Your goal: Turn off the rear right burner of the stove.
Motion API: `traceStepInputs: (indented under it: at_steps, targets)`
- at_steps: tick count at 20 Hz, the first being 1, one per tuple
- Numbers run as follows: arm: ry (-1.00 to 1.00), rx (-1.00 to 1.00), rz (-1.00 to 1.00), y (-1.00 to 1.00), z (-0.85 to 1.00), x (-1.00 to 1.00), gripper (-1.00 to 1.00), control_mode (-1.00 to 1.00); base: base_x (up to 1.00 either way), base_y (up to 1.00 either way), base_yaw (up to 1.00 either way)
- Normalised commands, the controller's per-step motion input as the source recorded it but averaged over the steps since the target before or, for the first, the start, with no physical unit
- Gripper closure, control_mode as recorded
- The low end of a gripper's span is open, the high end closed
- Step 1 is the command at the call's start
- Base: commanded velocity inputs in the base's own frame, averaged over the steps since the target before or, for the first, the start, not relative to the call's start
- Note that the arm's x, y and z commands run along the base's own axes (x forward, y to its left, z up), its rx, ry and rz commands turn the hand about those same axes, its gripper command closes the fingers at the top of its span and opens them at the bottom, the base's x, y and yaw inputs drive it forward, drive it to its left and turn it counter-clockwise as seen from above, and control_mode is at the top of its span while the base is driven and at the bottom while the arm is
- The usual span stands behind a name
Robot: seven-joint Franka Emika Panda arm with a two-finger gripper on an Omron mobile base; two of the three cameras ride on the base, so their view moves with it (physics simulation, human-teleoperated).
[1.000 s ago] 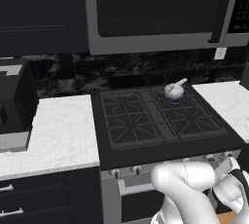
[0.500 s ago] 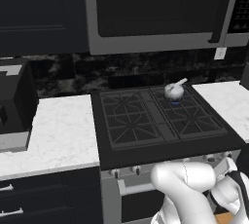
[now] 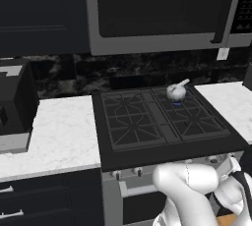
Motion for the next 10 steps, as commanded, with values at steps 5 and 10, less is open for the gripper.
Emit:
traceStepInputs:
  at_steps: [5, 10]
  targets:
    - [0.00, 0.00, 0.00, 0.00, 0.31, 0.06, -1.00, -1.00, 0.00, 0.00, 0.00]
    - [0.01, 0.00, 0.00, 0.00, 0.03, 0.01, -1.00, -1.00, 0.00, 0.00, 0.00]
